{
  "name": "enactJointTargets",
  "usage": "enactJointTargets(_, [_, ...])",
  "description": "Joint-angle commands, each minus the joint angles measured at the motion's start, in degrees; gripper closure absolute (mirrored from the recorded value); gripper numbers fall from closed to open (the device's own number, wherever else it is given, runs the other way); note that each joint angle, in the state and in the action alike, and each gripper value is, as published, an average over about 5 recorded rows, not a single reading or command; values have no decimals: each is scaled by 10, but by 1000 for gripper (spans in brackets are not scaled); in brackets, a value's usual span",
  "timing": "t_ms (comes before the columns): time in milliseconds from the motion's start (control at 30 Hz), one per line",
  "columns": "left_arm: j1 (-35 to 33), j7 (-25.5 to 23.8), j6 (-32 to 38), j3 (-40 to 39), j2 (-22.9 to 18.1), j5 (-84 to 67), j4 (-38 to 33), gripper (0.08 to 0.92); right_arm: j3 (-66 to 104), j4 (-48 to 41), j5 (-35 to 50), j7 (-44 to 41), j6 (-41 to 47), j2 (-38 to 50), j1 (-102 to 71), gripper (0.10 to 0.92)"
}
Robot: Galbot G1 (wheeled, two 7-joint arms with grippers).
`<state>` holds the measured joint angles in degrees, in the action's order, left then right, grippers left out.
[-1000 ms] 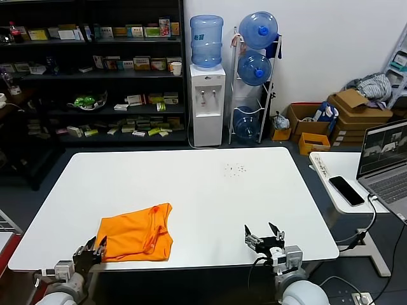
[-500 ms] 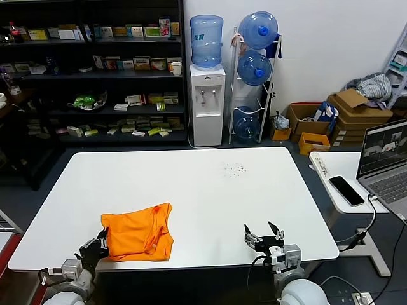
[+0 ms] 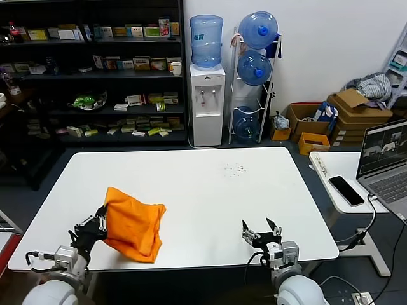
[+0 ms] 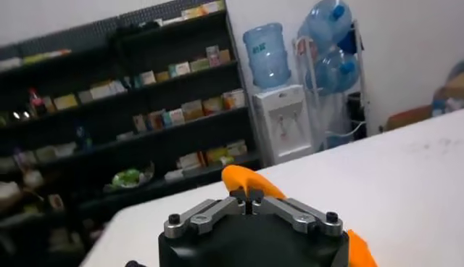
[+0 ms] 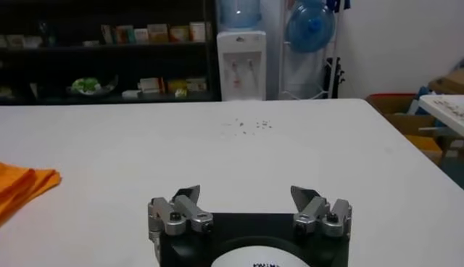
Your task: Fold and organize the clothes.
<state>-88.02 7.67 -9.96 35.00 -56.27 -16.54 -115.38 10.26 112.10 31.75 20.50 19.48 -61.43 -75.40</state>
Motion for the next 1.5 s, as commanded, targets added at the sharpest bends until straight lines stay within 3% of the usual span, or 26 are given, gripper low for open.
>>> enactJointTargets(33, [-21, -35, 4, 181, 136, 104, 167, 899, -3, -2, 1, 0, -1, -2, 5, 203])
enactJointTargets(167, [-20, -38, 12, 217, 149, 119, 191, 899, -3, -6, -1, 0, -2, -7, 5, 203])
enactJointTargets(333, [-38, -34, 1, 165, 114, 105, 90, 899, 1, -4, -5, 2, -2, -12, 0, 203])
enactJointTargets(467, [-40, -6, -34, 10, 76, -70, -24, 899, 12, 0, -9, 5, -1, -14, -8, 203])
enactJointTargets(567, [11, 24, -49, -133, 40, -192, -65, 899, 25, 6, -13, 8, 0, -17, -19, 203])
enactJointTargets(733, [150, 73, -59, -309, -39, -289, -17, 899, 47, 17, -17, 13, 3, -28, -40, 203])
enactJointTargets(933, [238, 94, -73, -393, -113, -282, 70, 899, 66, 23, -19, 14, -4, -41, -53, 203])
enactJointTargets(1100, [247, 72, -63, -385, -147, -218, 109, 888, 70, 23, -31, -17, -22, -46, -49, 203])
enactJointTargets(1233, [208, 51, -54, -335, -146, -182, 66, 805, 76, 17, -50, -73, -45, -49, -37, 203])
enactJointTargets(1367, [116, 9, -8, -257, -119, -124, 3, 684, 85, 2, -70, -127, -75, -51, -28, 203])
enactJointTargets(1500, [-28, -57, 112, -116, -98, -54, -10, 571, 94, -13, -96, -166, -127, -51, -42, 203])
